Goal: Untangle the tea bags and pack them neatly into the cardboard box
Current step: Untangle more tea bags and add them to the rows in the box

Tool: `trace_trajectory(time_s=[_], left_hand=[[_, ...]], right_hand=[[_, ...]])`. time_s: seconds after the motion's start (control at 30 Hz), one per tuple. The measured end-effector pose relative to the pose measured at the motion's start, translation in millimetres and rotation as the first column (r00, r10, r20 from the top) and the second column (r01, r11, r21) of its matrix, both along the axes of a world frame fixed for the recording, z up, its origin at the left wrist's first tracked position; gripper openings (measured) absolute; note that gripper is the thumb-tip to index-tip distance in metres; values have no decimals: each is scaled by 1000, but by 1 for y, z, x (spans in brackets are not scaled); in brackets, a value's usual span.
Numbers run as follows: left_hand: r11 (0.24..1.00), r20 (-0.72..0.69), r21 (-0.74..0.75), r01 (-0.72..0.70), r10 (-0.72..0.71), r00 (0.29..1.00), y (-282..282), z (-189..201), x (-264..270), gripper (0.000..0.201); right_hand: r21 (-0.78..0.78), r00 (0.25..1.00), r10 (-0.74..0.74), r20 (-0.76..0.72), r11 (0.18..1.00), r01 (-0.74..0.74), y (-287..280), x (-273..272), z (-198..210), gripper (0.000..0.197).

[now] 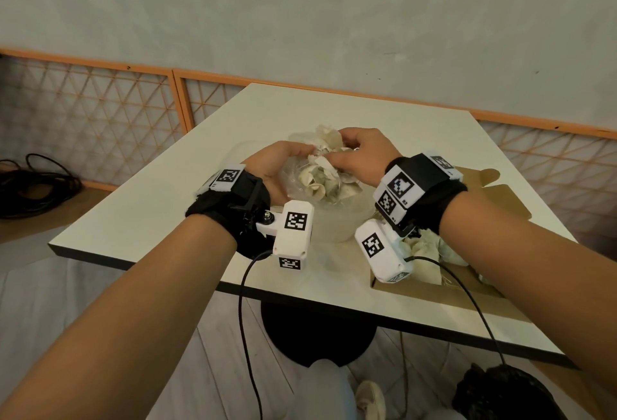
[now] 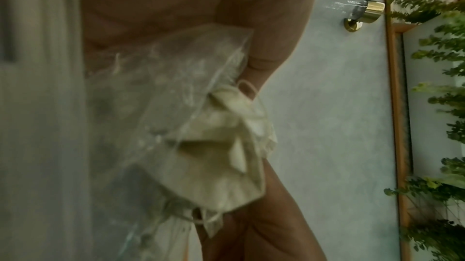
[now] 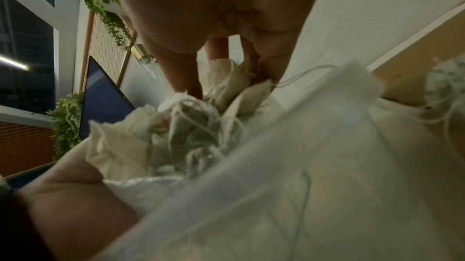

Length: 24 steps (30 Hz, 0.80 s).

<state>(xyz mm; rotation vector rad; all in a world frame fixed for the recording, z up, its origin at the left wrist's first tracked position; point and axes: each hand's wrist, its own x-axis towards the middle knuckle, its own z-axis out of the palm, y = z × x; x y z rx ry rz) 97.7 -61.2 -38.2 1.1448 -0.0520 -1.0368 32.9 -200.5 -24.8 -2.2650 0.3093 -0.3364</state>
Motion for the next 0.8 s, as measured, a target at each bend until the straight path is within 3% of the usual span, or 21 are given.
trace_trajectory(time_s=[0.37,0.57,0.67,0.8], left_hand=[[995,47,-96,-27,31,998,1,0,-3,51],[992,103,-5,-125,124,987,1,2,-1,35],[995,110,-12,-99,99,989,1,1,1,43],[990,73,-55,-128,132,989,1,0,1,34]], right_hand=[[-59,999,29,44,998,-26,6,-4,7,17],[-121,994,11,113,993,2,9,-1,7,13],[-123,996,27,90,992,-16,8,0,5,11],[-107,998,33,51,994,-27,7,5,5,26]])
